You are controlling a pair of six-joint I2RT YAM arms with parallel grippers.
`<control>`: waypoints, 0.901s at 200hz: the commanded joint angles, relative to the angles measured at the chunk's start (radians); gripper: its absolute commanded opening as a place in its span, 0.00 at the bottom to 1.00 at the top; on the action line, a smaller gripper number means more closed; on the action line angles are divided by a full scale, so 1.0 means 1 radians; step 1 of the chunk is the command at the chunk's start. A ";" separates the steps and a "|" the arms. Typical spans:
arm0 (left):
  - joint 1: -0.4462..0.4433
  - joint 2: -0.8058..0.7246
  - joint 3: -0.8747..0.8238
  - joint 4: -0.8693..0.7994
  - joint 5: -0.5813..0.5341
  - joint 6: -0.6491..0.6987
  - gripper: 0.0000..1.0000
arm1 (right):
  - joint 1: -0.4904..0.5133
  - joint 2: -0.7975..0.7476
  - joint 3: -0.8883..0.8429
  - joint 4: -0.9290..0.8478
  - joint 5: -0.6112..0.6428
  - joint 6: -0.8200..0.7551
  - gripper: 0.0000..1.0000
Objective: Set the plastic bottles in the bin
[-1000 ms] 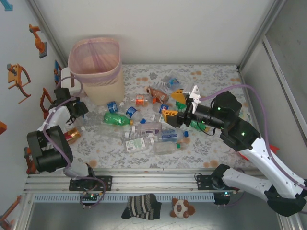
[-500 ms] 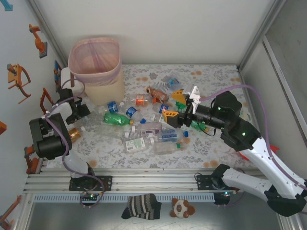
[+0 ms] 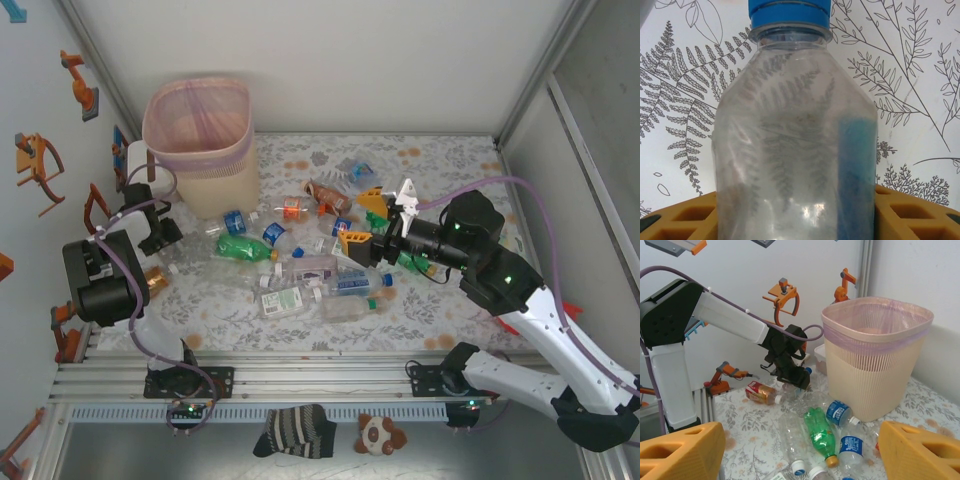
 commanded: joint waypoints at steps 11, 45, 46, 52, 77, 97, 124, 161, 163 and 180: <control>0.004 -0.041 0.006 0.000 -0.004 -0.006 0.55 | 0.007 -0.001 0.029 0.041 -0.002 0.022 0.79; 0.005 -0.097 -0.007 0.001 -0.013 -0.012 0.54 | 0.007 -0.003 0.030 0.039 0.002 0.023 0.79; 0.005 -0.098 -0.007 0.000 -0.014 -0.012 0.55 | 0.006 -0.003 0.031 0.038 0.002 0.022 0.79; 0.005 -0.110 -0.007 -0.001 -0.016 -0.012 0.55 | 0.007 -0.004 0.031 0.037 0.004 0.022 0.79; 0.007 -0.164 -0.007 -0.012 -0.019 -0.009 0.54 | 0.008 -0.004 0.033 0.032 0.004 0.024 0.79; 0.007 -0.212 -0.004 -0.021 -0.019 -0.004 0.54 | 0.007 -0.003 0.038 0.031 0.004 0.027 0.79; 0.007 -0.274 0.018 -0.047 -0.010 0.011 0.54 | 0.008 0.001 0.041 0.031 0.007 0.029 0.79; 0.007 -0.359 0.077 -0.093 0.014 0.028 0.54 | 0.007 0.018 0.048 0.029 -0.001 0.031 0.78; 0.007 -0.364 0.080 -0.093 0.015 0.029 0.54 | 0.006 0.019 0.048 0.029 -0.001 0.032 0.79; 0.007 -0.406 0.110 -0.109 0.026 0.041 0.54 | 0.008 0.025 0.052 0.032 -0.004 0.033 0.79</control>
